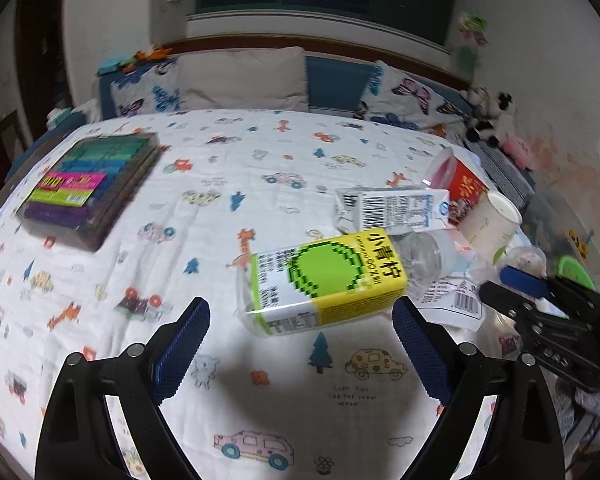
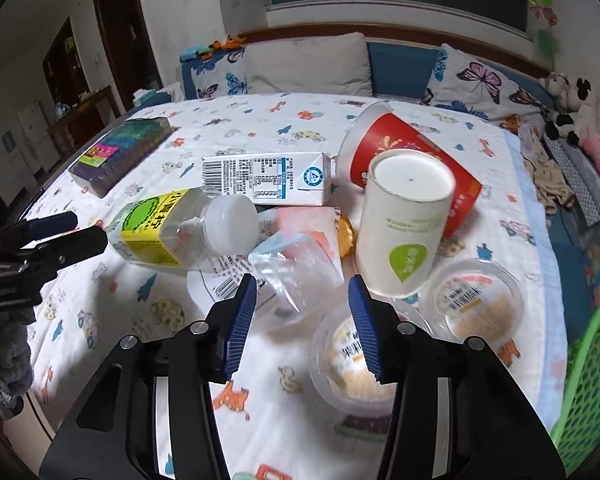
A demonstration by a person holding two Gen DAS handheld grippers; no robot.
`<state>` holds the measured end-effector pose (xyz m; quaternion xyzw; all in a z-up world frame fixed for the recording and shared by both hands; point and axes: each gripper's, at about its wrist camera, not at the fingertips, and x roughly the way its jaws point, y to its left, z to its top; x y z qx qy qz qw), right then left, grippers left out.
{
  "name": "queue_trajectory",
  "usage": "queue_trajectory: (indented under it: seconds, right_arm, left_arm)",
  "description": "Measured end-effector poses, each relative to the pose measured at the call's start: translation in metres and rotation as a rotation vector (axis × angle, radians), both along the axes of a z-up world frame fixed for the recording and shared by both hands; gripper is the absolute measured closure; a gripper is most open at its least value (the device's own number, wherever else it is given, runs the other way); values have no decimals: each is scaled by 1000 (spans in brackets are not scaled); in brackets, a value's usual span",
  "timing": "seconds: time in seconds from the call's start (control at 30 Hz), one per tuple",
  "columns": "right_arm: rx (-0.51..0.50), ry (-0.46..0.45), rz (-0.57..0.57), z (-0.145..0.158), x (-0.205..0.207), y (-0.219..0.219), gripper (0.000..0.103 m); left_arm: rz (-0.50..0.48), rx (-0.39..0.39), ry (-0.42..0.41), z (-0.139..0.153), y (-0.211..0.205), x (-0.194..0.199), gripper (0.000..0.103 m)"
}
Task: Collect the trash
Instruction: 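Grasp the yellow-labelled juice bottle with the left gripper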
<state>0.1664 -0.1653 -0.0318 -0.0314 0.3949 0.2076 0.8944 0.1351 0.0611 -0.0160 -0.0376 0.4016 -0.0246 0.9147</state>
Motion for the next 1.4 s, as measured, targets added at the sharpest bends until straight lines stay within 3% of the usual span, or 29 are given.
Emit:
queue_trajectory:
  seconds: [0.13, 0.23, 0.53, 1.0, 1.4]
  right_arm:
    - [-16, 10, 5, -5, 7, 4, 57]
    - [-17, 10, 5, -6, 9, 3, 58]
    - [-45, 17, 18, -11, 14, 8, 55]
    - [-70, 16, 47, -8, 11, 7, 61]
    - [-110, 33, 51, -14, 18, 12, 52]
  left_arm:
    - [-74, 55, -6, 0, -10, 8, 13]
    - [-136, 55, 17, -4, -15, 17, 13]
    - [-215, 137, 63, -14, -21, 42, 13]
    - [-500, 134, 137, -24, -29, 76, 10]
    - [-596, 107, 159, -31, -37, 89, 10]
